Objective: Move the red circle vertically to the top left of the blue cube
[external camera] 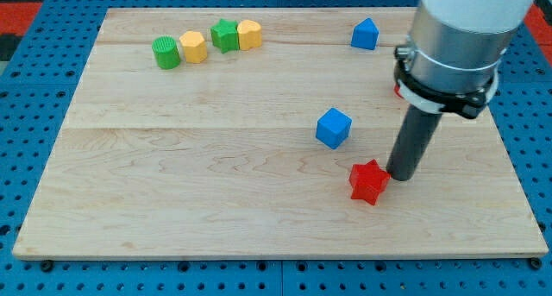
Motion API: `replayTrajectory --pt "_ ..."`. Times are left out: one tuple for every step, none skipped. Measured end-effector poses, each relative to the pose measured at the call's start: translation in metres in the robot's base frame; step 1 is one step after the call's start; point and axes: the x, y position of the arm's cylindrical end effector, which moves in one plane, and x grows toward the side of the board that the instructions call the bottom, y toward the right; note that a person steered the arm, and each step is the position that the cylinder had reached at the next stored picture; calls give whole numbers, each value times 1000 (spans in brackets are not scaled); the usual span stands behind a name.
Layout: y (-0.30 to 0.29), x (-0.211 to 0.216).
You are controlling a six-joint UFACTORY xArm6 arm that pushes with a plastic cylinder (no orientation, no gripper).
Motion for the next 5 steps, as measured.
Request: replayTrajectory --pt "60 -33" --pt "143 -62" --pt "148 -125" --pt "148 -189" --pt "134 -229"
